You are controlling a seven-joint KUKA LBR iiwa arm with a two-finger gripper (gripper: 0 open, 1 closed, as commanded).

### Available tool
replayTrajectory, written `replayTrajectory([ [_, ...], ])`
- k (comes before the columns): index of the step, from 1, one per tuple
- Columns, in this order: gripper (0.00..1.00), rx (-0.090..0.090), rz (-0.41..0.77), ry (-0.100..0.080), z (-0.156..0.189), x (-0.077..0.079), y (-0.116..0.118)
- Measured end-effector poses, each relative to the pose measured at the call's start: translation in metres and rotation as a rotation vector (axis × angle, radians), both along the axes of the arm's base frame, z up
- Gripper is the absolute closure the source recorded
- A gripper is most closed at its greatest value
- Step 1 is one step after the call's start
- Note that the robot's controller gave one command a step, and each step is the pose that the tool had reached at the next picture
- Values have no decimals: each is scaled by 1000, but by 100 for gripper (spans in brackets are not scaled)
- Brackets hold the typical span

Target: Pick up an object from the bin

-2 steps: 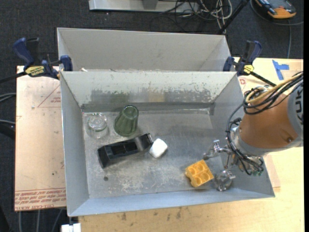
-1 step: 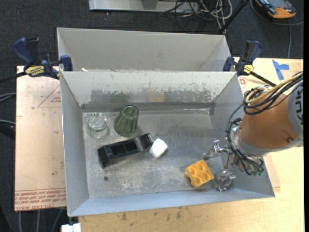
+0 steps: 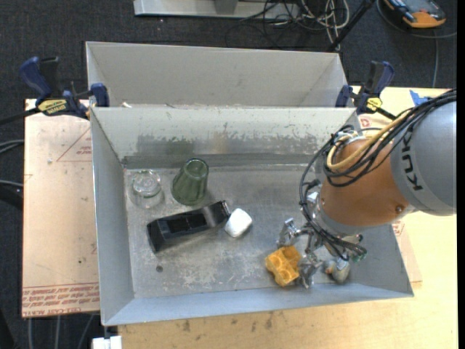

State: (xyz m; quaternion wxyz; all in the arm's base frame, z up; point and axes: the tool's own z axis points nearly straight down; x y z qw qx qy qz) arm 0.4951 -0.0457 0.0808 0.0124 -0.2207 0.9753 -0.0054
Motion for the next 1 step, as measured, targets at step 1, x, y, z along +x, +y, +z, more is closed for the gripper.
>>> replayTrajectory([
  [1, 100, 0, 1, 0, 0, 0, 0],
])
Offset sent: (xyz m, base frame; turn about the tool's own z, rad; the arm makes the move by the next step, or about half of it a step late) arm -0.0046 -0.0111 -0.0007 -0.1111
